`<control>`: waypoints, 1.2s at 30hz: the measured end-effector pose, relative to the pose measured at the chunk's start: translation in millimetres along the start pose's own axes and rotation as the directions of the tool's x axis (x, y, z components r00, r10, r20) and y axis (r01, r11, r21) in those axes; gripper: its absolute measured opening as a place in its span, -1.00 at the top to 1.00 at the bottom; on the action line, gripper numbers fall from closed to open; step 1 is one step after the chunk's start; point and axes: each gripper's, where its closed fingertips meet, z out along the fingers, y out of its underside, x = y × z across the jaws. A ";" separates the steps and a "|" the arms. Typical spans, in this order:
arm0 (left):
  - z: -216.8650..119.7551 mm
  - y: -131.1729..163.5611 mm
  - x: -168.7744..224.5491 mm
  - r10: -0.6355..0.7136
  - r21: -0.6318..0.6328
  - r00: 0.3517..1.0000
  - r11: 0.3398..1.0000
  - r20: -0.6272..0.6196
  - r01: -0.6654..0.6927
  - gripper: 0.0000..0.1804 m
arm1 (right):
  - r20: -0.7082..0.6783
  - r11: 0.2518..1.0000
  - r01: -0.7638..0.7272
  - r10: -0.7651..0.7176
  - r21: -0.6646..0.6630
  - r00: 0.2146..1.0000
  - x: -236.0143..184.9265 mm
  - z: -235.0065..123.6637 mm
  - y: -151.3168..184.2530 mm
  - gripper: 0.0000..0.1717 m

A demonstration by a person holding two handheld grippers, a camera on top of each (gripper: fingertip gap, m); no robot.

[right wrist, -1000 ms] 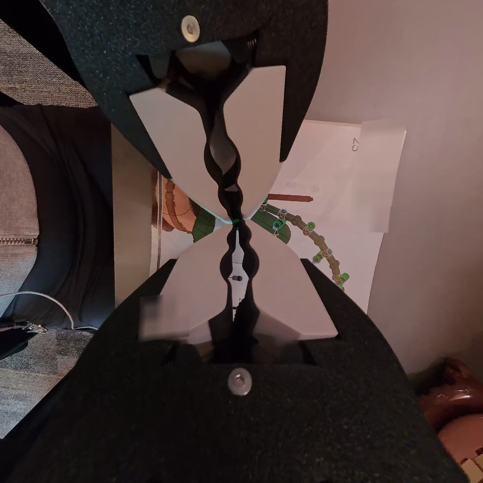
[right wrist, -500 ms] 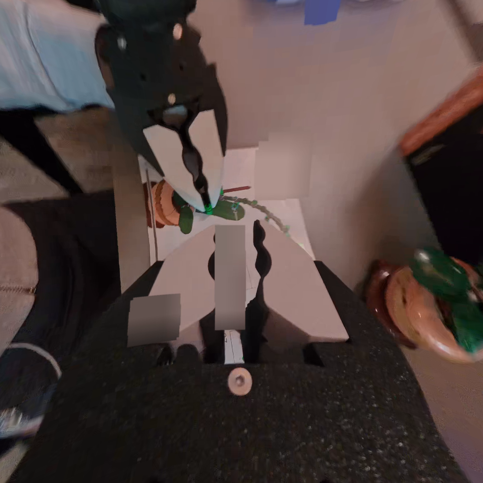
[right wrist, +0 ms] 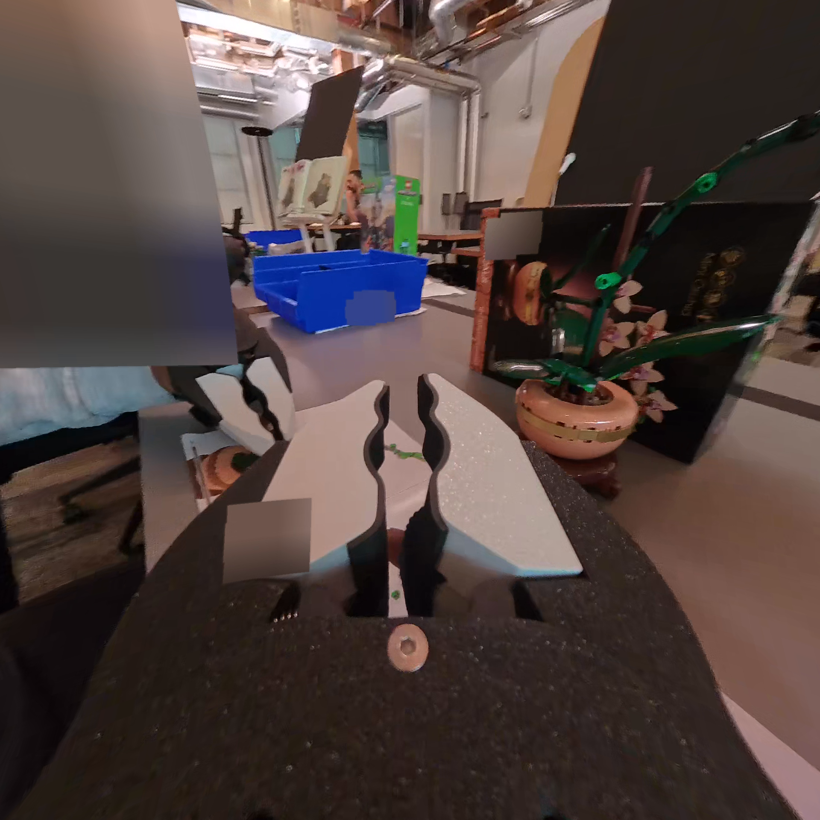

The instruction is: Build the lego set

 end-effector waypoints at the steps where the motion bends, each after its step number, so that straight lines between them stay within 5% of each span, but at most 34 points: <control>1: -0.1 0.1 -0.1 -0.002 0.000 1.000 1.000 0.001 0.002 0.95 | -0.029 1.000 0.017 -0.016 0.022 0.999 1.8 -1.3 -2.2 0.86; 6: -0.6 0.6 -0.9 -0.009 0.000 1.000 1.000 0.002 0.009 0.95 | -0.130 0.993 0.039 -0.025 0.108 0.991 16.1 -12.6 -18.4 0.89; 15: -2.3 0.3 -4.0 -0.029 0.008 0.999 1.000 0.022 0.029 0.95 | -0.115 0.977 -0.115 0.137 0.181 0.984 27.3 -17.5 -20.7 0.87; 36: -4.7 -1.0 -6.7 -0.063 0.027 0.998 0.998 0.021 0.062 0.95 | -0.003 0.995 -0.091 0.091 0.039 0.996 7.1 -2.0 4.4 0.87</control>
